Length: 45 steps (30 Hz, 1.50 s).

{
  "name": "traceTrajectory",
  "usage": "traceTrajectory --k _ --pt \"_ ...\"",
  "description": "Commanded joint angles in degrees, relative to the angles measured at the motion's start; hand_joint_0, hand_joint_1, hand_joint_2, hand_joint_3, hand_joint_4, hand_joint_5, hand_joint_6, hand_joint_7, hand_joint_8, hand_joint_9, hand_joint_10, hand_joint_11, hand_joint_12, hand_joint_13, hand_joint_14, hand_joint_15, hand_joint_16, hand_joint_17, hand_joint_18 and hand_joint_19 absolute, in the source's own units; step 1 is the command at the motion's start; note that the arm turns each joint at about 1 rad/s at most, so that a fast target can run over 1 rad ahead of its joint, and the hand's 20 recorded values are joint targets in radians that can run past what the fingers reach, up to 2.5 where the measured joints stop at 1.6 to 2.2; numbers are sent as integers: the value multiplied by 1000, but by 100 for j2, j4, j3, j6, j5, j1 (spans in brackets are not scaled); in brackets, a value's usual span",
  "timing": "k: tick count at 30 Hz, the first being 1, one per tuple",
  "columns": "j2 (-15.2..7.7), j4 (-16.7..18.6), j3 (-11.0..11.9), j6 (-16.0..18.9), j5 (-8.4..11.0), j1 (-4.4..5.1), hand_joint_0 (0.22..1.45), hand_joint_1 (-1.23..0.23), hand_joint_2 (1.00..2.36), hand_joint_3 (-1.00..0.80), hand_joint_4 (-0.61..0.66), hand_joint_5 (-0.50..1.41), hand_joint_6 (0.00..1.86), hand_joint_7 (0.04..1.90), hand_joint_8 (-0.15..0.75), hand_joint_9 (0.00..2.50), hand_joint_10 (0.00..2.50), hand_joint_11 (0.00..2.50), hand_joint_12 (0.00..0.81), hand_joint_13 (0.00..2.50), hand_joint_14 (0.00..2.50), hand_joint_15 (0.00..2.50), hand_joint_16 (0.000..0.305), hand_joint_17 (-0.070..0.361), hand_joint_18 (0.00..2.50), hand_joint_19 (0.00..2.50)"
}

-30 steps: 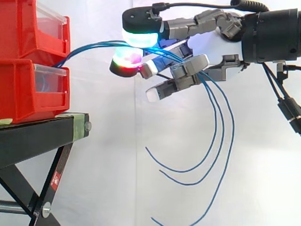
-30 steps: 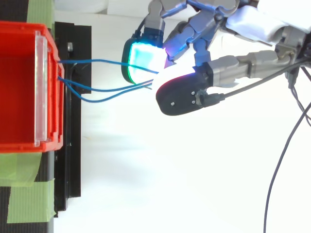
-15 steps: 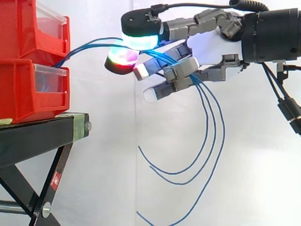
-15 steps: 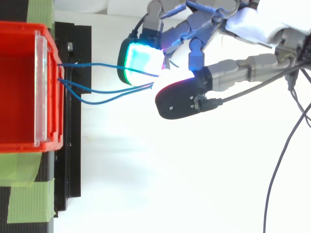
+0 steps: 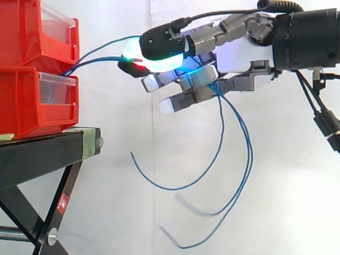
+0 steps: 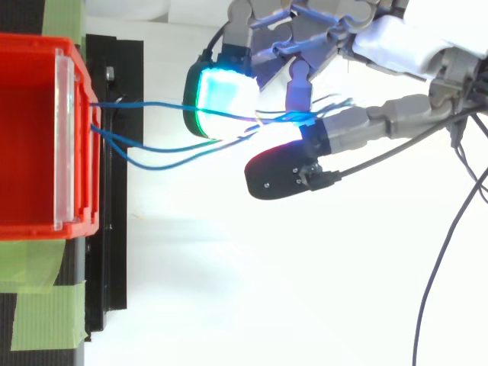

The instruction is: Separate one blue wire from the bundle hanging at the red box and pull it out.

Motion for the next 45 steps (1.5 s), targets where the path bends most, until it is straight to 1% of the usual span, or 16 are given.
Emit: traceTrajectory --k 1,4,5,6,7,11,18,22,23,26,28,34,35,38,41,45 --pt "0 0 0 5 0 1 725 -1009 1025 -202 173 -275 706 1138 281 455 16 1220 341 1036 765 1191 60 135 551 532" --pt "0 0 0 5 0 1 710 -1007 1016 -318 193 -267 701 1129 291 475 16 1223 345 1046 761 1184 60 135 555 546" --pt "0 0 0 5 0 1 699 -993 1013 -357 209 -260 705 1111 302 521 15 1237 337 1076 781 1165 59 133 562 567" --pt "0 0 0 5 0 1 697 -981 1013 -373 216 -254 697 1135 301 535 16 1219 334 1099 714 1218 59 132 572 571" --pt "0 0 0 5 0 10 682 -944 1010 -406 223 -250 699 1121 315 584 16 1226 329 1131 724 1214 57 129 583 589" --pt "0 0 0 5 0 19 627 -859 1010 -400 232 -238 696 1113 327 645 18 1205 333 1169 730 1204 57 129 598 615" --pt "0 0 0 5 0 19 580 -801 1005 -452 240 -228 686 1116 339 696 16 1187 340 1200 753 1189 58 130 609 641" --pt "0 9 0 5 -9 10 564 -796 1000 -494 240 -226 681 1121 343 702 16 1188 337 1204 746 1193 58 131 613 647" --pt "0 9 9 5 -9 10 546 -823 1000 -500 244 -226 675 1141 346 698 17 1192 349 1205 744 1191 59 133 619 646" --pt "0 9 0 5 -9 10 529 -833 1000 -500 250 -227 674 1136 349 692 14 1184 349 1207 737 1185 60 135 625 643" --pt "0 9 0 5 -9 10 529 -831 1000 -500 252 -223 671 1139 349 702 15 1175 360 1210 735 1176 60 135 626 654" --pt "0 0 0 22 0 19 529 -693 1000 -500 259 -192 659 1160 372 835 16 1155 355 1282 723 1164 59 133 673 659" --pt "0 0 0 22 0 19 535 -662 1000 -500 259 -184 659 1155 372 873 15 1160 347 1315 686 1190 58 131 690 661" --pt "0 0 0 14 0 10 543 -629 1000 -500 255 -172 649 1176 372 918 16 1173 346 1342 666 1202 57 128 711 668" --pt "0 0 0 14 0 19 556 -619 1000 -500 252 -163 647 1181 373 958 16 1172 336 1368 644 1228 56 126 723 670" --pt "0 0 0 14 0 28 579 -655 1001 -500 243 -160 652 1185 367 966 16 1187 330 1372 620 1240 55 124 720 673"
